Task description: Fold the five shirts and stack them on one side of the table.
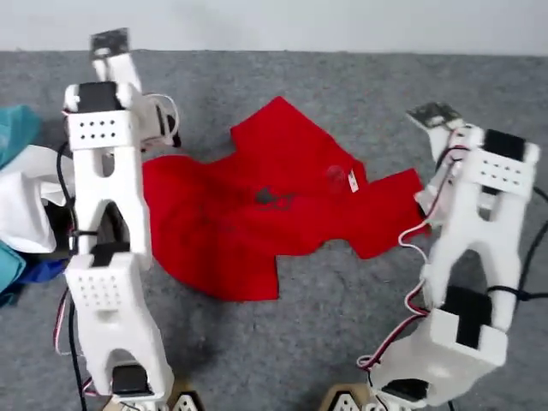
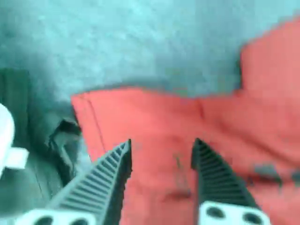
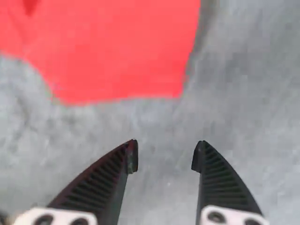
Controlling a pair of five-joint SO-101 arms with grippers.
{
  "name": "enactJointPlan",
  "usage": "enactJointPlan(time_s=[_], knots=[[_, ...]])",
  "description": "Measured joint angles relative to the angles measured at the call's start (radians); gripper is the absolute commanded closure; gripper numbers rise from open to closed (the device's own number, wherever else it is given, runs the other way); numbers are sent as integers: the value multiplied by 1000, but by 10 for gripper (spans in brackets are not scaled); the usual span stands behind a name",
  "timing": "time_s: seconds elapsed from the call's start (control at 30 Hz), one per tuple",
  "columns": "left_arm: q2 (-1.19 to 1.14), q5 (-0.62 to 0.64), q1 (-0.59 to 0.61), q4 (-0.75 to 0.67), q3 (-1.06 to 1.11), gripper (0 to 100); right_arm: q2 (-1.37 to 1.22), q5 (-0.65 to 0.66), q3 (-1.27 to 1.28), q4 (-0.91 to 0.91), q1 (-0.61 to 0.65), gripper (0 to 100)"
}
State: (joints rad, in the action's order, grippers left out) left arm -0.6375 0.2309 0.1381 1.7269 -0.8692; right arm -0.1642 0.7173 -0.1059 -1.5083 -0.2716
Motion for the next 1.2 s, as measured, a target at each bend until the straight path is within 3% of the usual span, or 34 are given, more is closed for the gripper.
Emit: enactJointPlan(time_s=[0.33, 0.47, 0.57, 0.83, 1.03, 1.2], knots=[[471, -155, -147, 0, 701, 804, -256, 2, -29, 109, 49, 799], [511, -166, -189, 0, 867, 804, -379, 2, -80, 109, 49, 916], [511, -167, -239, 0, 898, 804, -439, 2, -133, 109, 48, 993], [491, -167, -436, 0, 905, 804, -454, 2, -169, 97, 18, 989], [287, -158, -582, -17, 905, 801, -456, 0, -169, 48, -41, 989], [120, -69, -620, -17, 807, 805, -443, 21, -169, 38, -61, 989]])
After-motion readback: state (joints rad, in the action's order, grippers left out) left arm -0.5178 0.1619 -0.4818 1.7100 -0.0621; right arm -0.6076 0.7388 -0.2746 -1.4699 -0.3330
